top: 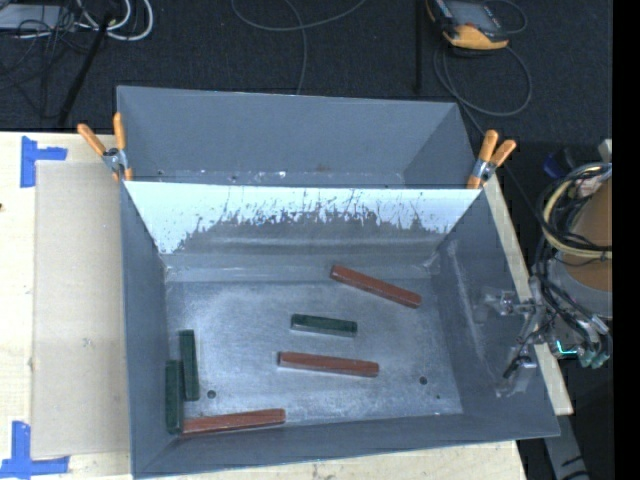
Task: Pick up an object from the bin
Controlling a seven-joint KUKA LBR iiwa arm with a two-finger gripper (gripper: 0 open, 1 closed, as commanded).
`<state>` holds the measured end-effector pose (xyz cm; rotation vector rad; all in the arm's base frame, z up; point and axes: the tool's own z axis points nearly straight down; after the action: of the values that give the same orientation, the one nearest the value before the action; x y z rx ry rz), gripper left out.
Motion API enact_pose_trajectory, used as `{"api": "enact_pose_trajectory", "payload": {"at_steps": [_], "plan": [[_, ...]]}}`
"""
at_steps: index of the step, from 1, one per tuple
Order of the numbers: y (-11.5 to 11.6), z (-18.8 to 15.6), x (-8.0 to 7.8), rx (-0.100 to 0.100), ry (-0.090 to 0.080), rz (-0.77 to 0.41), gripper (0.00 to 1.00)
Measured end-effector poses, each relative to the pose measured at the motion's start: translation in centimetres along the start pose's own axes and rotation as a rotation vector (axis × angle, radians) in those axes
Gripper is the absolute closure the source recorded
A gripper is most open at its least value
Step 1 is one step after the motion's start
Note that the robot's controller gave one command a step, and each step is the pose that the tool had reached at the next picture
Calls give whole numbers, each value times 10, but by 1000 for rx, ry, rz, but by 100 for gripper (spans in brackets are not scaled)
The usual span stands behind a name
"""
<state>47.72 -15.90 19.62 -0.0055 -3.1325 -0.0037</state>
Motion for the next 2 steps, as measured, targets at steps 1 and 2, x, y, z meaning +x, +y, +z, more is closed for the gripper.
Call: {"api": "enact_pose_trajectory", "payload": {"at_steps": [1, 2], "plan": [[36, 51, -21, -1, -4, 167, 0], [112, 130, -32, -2, -1, 60, 0]]}}
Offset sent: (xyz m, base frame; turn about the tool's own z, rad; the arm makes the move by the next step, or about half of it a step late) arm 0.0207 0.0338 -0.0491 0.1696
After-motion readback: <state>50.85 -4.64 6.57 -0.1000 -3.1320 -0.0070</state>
